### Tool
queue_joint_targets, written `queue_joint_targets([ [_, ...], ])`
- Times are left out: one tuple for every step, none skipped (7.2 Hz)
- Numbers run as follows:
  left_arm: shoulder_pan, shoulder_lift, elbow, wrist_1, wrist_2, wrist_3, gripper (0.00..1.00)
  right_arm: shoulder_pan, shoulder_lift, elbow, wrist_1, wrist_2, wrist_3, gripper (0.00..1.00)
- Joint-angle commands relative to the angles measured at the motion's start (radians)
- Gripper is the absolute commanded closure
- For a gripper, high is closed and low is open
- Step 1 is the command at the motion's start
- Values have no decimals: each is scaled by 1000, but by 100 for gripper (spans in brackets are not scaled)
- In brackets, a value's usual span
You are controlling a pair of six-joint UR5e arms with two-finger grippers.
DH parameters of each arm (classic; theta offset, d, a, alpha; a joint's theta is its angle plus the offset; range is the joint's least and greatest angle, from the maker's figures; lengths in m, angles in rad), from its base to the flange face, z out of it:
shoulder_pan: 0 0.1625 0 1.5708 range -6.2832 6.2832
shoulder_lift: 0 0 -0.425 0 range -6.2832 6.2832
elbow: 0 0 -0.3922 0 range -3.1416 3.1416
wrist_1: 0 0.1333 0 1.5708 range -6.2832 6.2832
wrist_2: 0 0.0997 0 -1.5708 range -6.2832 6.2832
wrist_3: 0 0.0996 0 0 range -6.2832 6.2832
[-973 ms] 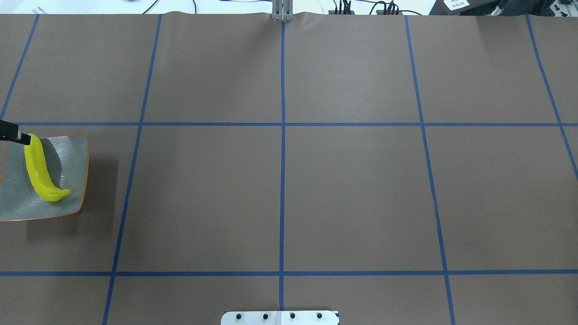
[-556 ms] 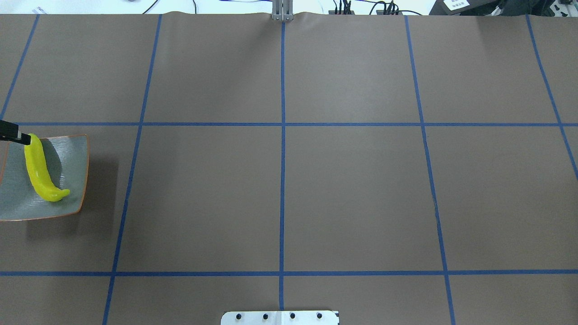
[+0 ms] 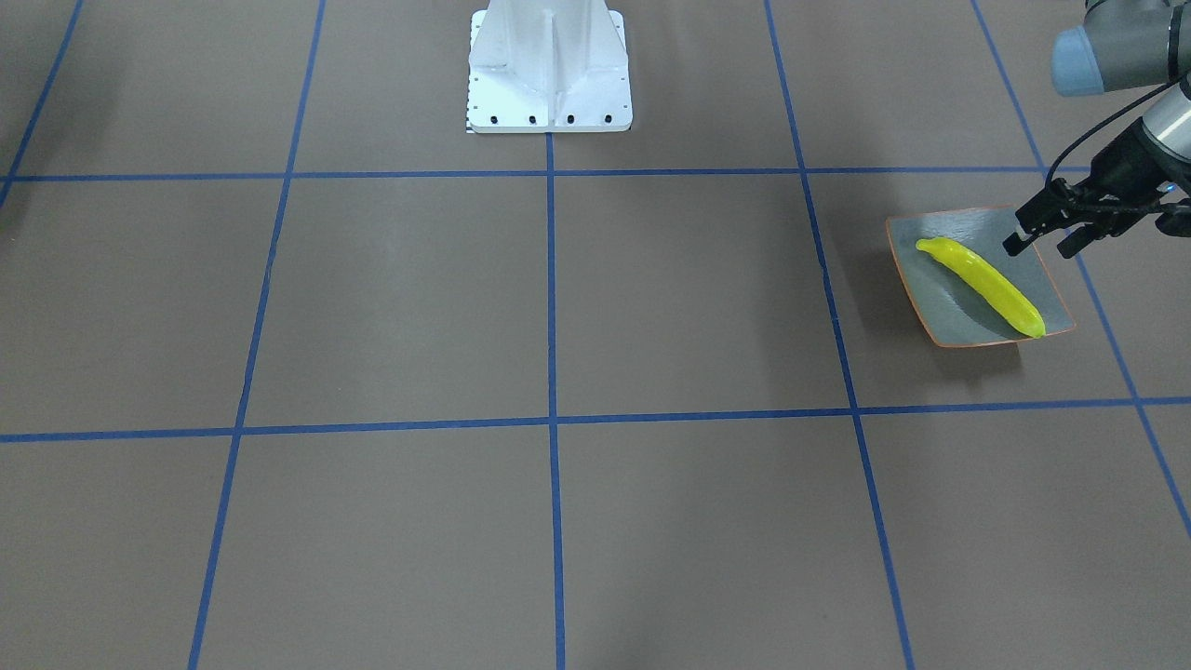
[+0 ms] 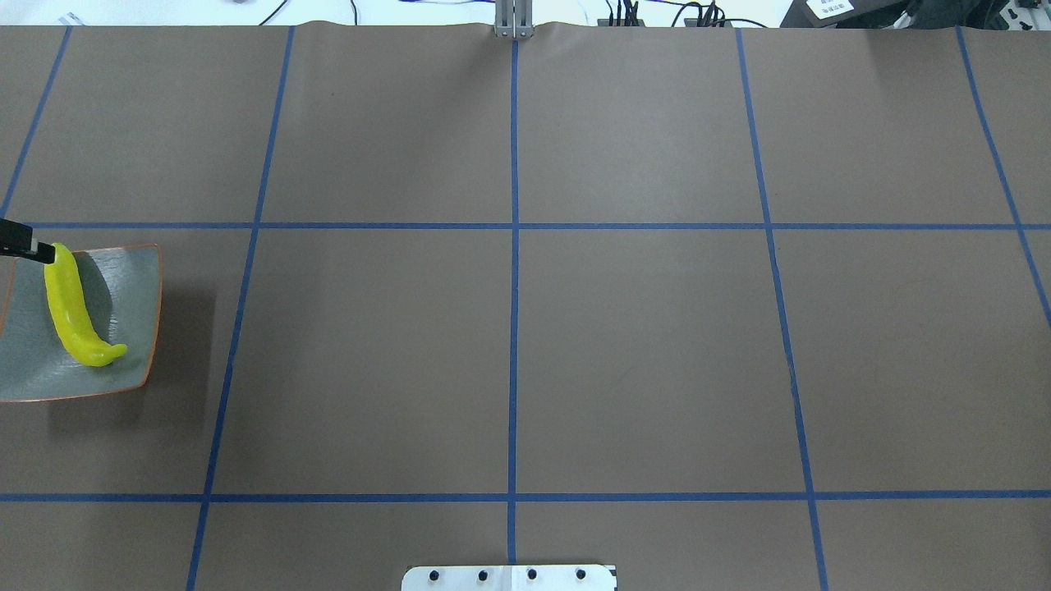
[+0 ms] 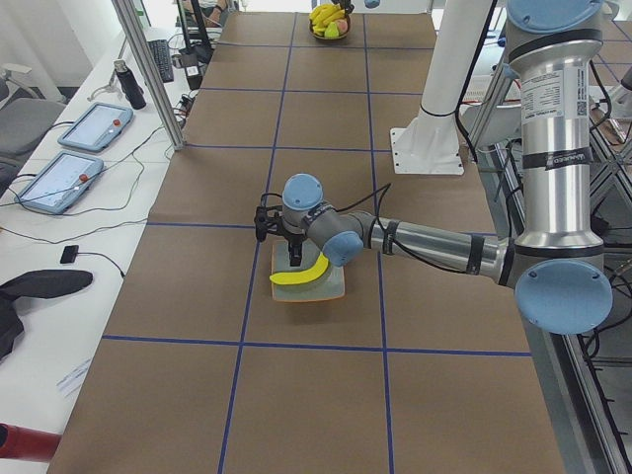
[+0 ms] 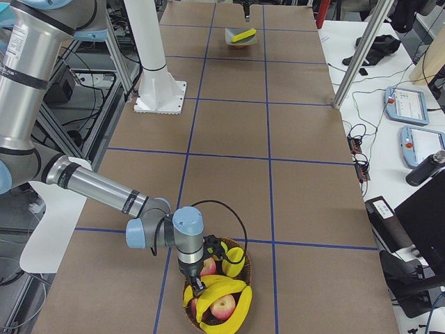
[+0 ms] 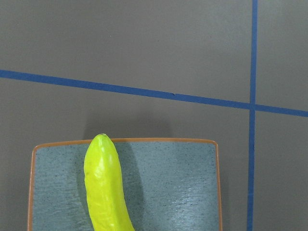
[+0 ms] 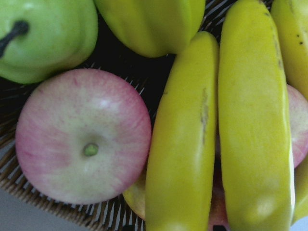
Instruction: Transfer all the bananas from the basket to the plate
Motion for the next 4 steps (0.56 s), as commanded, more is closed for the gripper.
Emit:
queue_joint_targets([
  [0, 0, -2, -1, 0, 0, 5, 0, 1, 12, 4, 8, -2, 100],
  [0, 0, 0, 1, 0, -1, 5, 1, 1, 26, 2, 11, -5, 100],
  [0, 0, -2, -1, 0, -1, 5, 1, 0, 36, 2, 11, -6, 100],
  [0, 0, 0, 1, 0, -1, 6, 3, -2, 47, 2, 11, -14, 100],
])
